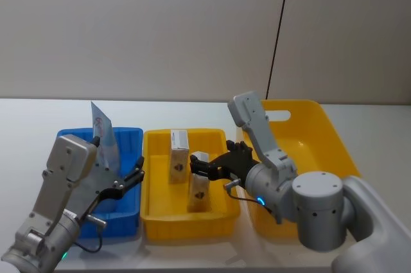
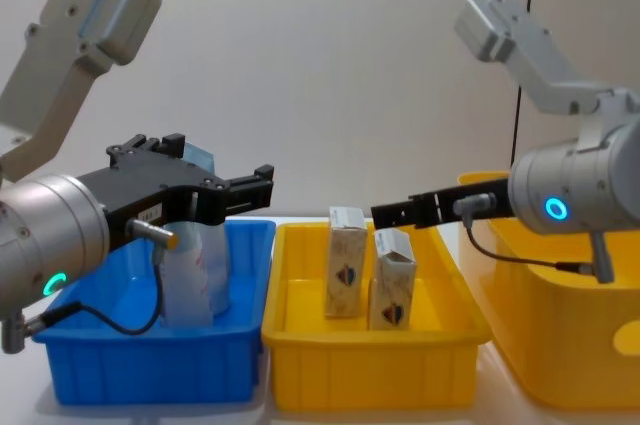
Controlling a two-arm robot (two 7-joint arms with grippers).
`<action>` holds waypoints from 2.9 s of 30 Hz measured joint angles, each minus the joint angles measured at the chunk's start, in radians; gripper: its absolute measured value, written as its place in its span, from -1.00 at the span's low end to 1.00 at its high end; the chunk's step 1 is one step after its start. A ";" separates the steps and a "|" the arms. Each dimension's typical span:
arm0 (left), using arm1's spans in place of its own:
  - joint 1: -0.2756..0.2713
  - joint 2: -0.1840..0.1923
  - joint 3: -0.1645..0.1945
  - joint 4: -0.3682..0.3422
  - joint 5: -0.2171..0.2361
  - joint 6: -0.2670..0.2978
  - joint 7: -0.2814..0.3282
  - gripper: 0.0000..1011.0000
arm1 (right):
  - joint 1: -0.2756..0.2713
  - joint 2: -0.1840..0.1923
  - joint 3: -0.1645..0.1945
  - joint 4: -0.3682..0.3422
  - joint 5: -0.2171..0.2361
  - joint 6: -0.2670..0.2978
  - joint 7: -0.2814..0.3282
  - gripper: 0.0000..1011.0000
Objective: Bimanual collaborative sorting of washing and personal care products
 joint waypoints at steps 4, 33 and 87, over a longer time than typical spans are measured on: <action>0.000 0.000 0.000 0.000 0.000 0.000 0.000 0.98 | 0.004 -0.011 0.000 0.021 -0.002 -0.002 -0.003 0.98; 0.000 0.000 0.000 0.000 0.000 0.000 0.000 0.98 | 0.039 -0.066 -0.029 0.141 -0.027 0.030 0.022 0.98; 0.000 0.000 0.000 0.000 0.000 0.000 0.000 0.98 | 0.052 -0.104 -0.017 0.206 -0.078 -0.013 -0.031 -0.29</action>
